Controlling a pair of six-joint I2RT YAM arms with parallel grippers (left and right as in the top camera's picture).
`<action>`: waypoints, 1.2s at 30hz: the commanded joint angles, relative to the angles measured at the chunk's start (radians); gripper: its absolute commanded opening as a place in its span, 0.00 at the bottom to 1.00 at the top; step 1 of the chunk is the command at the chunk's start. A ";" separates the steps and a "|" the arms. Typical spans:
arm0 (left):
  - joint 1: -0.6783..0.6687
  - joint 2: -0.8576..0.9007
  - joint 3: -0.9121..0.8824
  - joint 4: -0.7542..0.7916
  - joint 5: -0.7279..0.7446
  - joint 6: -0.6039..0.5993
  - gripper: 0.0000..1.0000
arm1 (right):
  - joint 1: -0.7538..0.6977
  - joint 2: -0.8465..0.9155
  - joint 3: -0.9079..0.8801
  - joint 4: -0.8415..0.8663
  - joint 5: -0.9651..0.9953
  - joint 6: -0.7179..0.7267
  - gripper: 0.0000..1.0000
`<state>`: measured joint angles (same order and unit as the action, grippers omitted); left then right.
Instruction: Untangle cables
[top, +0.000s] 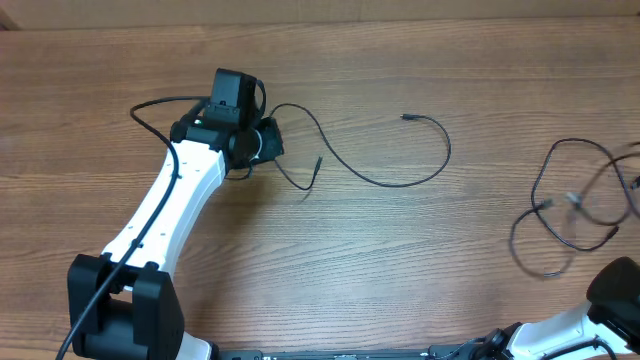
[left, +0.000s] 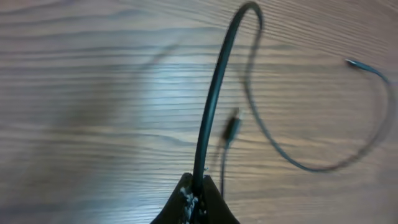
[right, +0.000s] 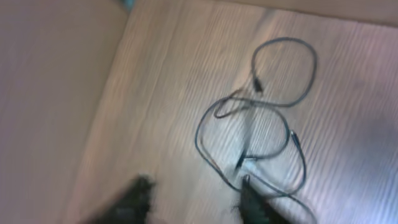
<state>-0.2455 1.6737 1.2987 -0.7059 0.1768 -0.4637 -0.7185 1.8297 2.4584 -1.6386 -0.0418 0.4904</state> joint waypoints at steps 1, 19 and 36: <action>-0.034 -0.012 0.002 0.040 0.090 0.076 0.04 | 0.030 -0.002 0.009 -0.008 -0.117 -0.134 0.78; -0.159 -0.012 0.002 0.217 0.369 0.356 0.43 | 0.307 0.006 -0.042 -0.055 -0.206 -0.365 1.00; -0.012 -0.013 0.002 0.073 0.154 0.221 0.66 | 0.689 0.014 -0.521 0.131 -0.206 -0.365 1.00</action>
<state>-0.3000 1.6737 1.2987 -0.6064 0.4000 -0.1772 -0.0704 1.8378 2.0335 -1.5536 -0.2409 0.1310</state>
